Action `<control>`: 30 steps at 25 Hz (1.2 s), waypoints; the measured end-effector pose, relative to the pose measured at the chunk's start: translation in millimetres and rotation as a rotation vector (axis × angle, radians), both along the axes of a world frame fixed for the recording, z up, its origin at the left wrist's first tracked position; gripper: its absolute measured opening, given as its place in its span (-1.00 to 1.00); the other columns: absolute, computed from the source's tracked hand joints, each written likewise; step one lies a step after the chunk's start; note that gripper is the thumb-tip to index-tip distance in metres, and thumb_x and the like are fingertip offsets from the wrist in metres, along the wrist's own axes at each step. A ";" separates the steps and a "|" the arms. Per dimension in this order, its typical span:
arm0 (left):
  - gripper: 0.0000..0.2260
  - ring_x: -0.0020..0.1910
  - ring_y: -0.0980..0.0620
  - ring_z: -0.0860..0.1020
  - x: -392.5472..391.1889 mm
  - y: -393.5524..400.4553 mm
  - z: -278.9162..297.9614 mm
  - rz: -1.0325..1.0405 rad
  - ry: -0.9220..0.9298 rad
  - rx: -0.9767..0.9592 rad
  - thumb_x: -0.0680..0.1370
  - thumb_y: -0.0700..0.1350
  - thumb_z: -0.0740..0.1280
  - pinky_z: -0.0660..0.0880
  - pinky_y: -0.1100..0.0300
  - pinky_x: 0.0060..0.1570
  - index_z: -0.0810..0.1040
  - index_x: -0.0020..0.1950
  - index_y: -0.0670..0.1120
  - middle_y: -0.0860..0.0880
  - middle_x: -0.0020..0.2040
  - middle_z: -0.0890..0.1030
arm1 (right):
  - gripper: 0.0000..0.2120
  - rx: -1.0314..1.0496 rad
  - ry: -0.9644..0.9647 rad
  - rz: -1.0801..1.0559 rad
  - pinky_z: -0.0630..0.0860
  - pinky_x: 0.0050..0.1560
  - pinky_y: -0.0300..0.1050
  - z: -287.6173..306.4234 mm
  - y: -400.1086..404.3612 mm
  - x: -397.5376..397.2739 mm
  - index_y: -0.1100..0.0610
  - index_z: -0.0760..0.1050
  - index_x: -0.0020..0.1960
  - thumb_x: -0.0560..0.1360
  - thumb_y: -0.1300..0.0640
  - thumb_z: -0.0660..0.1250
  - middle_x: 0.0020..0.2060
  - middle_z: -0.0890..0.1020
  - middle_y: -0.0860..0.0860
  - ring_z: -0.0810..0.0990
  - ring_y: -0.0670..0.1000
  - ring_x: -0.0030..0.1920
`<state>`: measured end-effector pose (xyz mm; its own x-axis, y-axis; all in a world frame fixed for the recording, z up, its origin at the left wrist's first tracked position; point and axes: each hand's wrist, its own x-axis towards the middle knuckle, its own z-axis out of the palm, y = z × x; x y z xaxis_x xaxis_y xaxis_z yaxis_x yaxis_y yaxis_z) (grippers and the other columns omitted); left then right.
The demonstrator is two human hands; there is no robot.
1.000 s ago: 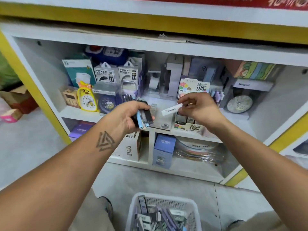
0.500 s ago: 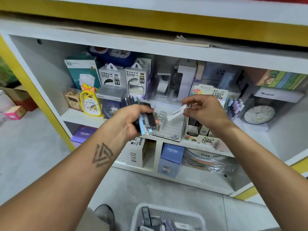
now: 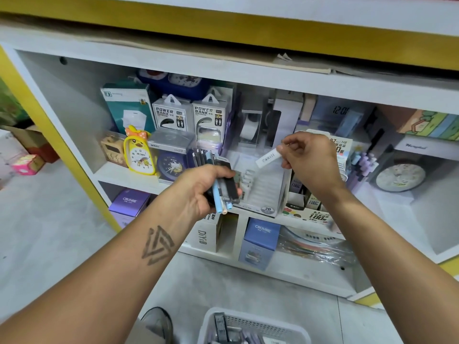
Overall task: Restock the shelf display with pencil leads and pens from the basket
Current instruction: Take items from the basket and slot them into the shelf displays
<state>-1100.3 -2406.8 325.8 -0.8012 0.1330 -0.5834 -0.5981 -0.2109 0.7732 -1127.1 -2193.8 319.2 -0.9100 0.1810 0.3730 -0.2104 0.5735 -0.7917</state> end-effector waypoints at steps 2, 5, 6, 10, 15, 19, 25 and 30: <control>-0.96 -0.49 -0.06 0.64 -0.5 -0.9 -1.2 -0.001 -0.003 -0.007 0.54 -0.28 0.35 0.54 0.17 -0.55 0.56 -0.04 -0.26 -0.17 -0.41 0.65 | -0.94 0.020 0.041 -0.007 0.67 -0.14 -0.01 -1.8 -1.7 -4.3 0.09 0.63 -0.03 0.53 0.22 0.42 -0.29 0.68 0.05 0.69 -0.04 -0.36; -0.96 -0.48 -0.06 0.64 -0.7 -2.4 -1.9 -0.004 -0.010 -0.013 0.54 -0.28 0.36 0.55 0.15 -0.54 0.56 -0.04 -0.25 -0.17 -0.41 0.65 | -0.91 0.069 0.041 0.011 0.64 -0.04 -0.12 -6.0 -4.2 -9.3 0.12 0.65 -0.02 0.50 0.25 0.43 -0.25 0.70 0.01 0.70 -0.03 -0.22; -0.95 -0.48 -0.06 0.64 -0.5 -3.2 -1.8 -0.003 -0.012 -0.011 0.54 -0.28 0.36 0.56 0.15 -0.54 0.56 -0.03 -0.26 -0.17 -0.40 0.66 | -0.91 0.113 0.027 0.003 0.61 -0.03 -0.20 -7.8 -4.9 -10.6 0.11 0.66 -0.04 0.48 0.25 0.43 -0.25 0.70 -0.03 0.69 -0.07 -0.20; -0.87 -0.46 -0.07 0.65 -0.6 -6.9 -2.8 0.018 -0.011 -0.002 0.53 -0.29 0.37 0.57 0.14 -0.52 0.57 0.06 -0.28 -0.20 -0.34 0.67 | -0.93 0.239 -0.029 0.003 0.56 -0.13 -0.34 -16.3 -8.4 -12.3 0.12 0.67 -0.08 0.49 0.25 0.42 -0.26 0.65 -0.08 0.64 -0.10 -0.21; -0.90 -0.46 -0.08 0.64 0.1 -9.6 -6.0 0.025 -0.005 -0.002 0.51 -0.29 0.39 0.59 0.11 -0.49 0.55 0.00 -0.27 -0.18 -0.40 0.65 | -0.79 0.473 0.039 0.079 0.55 -0.05 -0.24 -27.5 -15.5 -14.2 0.14 0.61 0.09 0.52 0.36 0.35 -0.12 0.63 -0.01 0.57 -0.06 -0.14; -0.88 -0.45 -0.08 0.65 0.3 -11.7 -6.0 0.022 -0.007 -0.009 0.51 -0.29 0.40 0.57 0.11 -0.51 0.55 0.02 -0.27 -0.19 -0.37 0.65 | -0.78 0.510 0.032 0.120 0.56 -0.08 -0.24 -32.5 -20.1 -16.6 0.17 0.64 0.08 0.48 0.38 0.42 -0.14 0.69 0.05 0.57 -0.11 -0.18; -0.84 -0.43 -0.08 0.65 0.6 -14.1 -4.8 0.026 -0.002 -0.018 0.50 -0.28 0.39 0.58 0.11 -0.49 0.56 0.06 -0.28 -0.20 -0.29 0.65 | -0.76 0.590 0.014 0.164 0.53 0.06 -0.19 -32.9 -23.9 -22.7 0.19 0.67 0.11 0.51 0.38 0.39 -0.02 0.73 0.09 0.66 0.02 0.01; -0.78 -0.45 -0.09 0.64 1.4 -12.7 -5.2 0.040 -0.003 -0.005 0.50 -0.29 0.40 0.55 0.13 -0.52 0.55 0.13 -0.29 -0.23 -0.26 0.63 | -0.81 0.591 0.118 0.197 0.57 0.10 -0.10 -34.3 -29.3 -19.6 0.20 0.68 0.10 0.52 0.33 0.40 -0.02 0.73 0.11 0.68 0.11 0.00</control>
